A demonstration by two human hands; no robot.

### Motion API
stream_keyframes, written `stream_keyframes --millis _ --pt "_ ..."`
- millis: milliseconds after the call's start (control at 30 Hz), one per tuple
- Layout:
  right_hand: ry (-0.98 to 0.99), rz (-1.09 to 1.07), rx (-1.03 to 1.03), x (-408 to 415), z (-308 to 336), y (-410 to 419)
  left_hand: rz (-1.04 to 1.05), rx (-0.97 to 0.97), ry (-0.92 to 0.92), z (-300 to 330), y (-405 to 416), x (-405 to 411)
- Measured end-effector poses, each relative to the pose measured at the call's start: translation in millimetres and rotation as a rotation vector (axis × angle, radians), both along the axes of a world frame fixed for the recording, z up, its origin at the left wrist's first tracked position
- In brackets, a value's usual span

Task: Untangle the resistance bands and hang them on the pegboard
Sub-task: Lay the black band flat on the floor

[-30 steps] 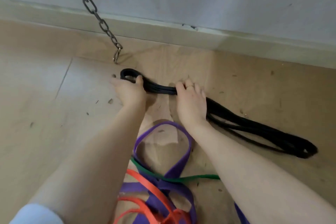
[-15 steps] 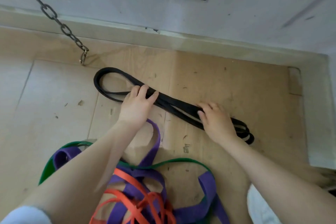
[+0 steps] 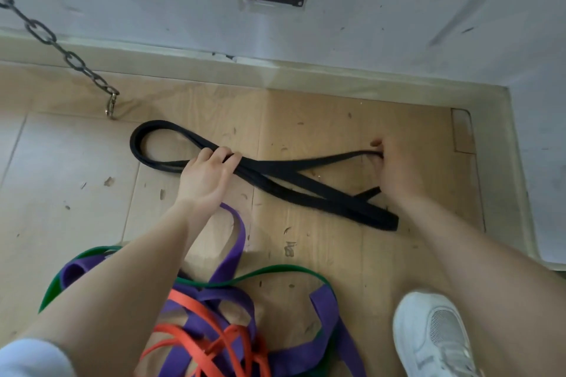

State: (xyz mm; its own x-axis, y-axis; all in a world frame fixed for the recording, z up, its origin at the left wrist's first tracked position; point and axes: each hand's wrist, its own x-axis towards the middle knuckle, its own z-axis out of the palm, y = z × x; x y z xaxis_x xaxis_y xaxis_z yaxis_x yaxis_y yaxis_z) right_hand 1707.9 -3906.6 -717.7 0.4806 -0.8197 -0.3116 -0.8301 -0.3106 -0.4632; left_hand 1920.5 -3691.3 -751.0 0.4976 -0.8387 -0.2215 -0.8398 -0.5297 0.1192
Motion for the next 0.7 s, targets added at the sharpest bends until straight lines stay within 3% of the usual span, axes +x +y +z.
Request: stream_keyframes --millis 100,200,333,467,600,700 --pt "-0.171 -0.124 -0.003 22.7 0.7 -23.2 0.031 -0.052 0.033 -0.8 1.0 2.3" --pt "-0.052 -0.156 0.096 25.4 -7.8 -31.4 0.065 -0.085 0.073 -1.6 -0.2 2.2" --pt "0.124 0.186 -0.285 -2.0 -3.5 -1.1 0.061 -0.087 0.066 -7.7 -2.8 4.4" --pt "0.326 0.612 -0.158 -18.2 -13.2 32.6 0.08 -0.118 0.097 -11.7 -0.1 3.0" --pt "0.415 0.625 -0.28 -7.6 -25.4 29.8 0.106 -0.11 0.108 -10.3 -2.9 4.0" --pt "0.36 0.618 -0.195 0.3 -19.8 16.6 0.053 -0.068 0.073 -9.0 -7.1 7.6"
